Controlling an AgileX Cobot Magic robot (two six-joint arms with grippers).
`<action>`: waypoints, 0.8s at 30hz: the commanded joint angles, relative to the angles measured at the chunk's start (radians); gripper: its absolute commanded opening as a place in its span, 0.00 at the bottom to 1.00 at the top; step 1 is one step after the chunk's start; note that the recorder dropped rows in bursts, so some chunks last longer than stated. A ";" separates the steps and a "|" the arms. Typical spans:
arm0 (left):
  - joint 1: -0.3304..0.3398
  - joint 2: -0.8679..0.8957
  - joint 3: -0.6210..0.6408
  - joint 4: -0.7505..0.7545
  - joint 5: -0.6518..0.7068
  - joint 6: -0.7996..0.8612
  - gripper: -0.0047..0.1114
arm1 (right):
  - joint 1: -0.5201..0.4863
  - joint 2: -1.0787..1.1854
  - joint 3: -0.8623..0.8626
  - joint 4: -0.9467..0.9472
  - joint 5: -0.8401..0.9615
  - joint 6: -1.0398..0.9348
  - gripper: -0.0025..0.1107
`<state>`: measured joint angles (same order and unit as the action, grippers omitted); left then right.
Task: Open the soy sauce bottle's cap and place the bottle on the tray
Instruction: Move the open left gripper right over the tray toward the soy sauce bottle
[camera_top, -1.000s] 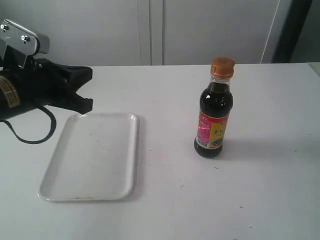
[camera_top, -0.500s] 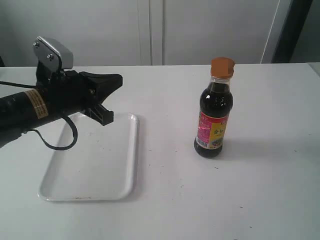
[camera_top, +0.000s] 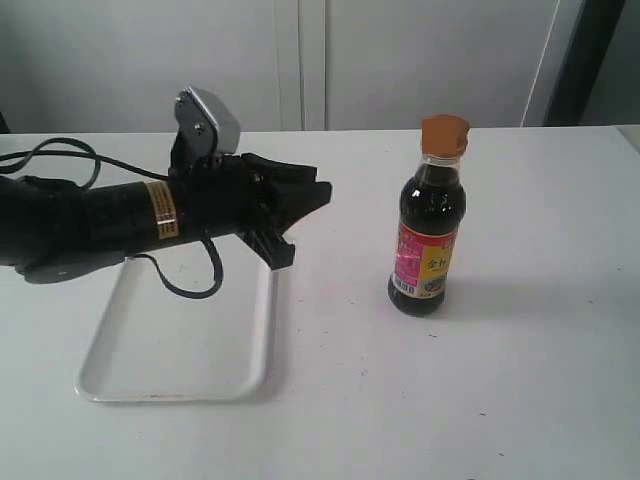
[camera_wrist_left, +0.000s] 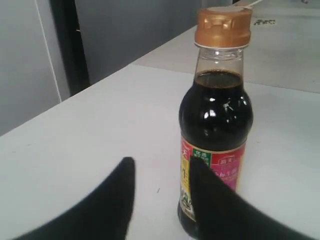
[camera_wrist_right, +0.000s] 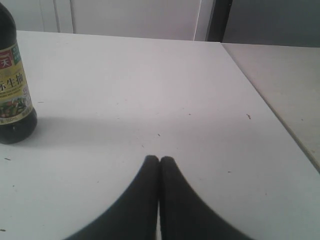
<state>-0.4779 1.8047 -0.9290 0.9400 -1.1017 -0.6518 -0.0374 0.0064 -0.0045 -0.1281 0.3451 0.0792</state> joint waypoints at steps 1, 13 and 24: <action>-0.021 0.022 -0.021 -0.017 -0.002 -0.072 0.74 | -0.003 -0.006 0.004 -0.003 -0.003 0.003 0.02; -0.024 0.022 -0.091 0.223 -0.069 -0.164 0.92 | -0.003 -0.006 0.004 -0.003 -0.003 0.003 0.02; -0.024 0.127 -0.190 0.232 -0.119 -0.196 0.92 | -0.003 -0.006 0.004 -0.003 -0.003 0.003 0.02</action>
<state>-0.4970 1.9143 -1.0946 1.1663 -1.2070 -0.8355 -0.0374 0.0064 -0.0045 -0.1281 0.3451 0.0792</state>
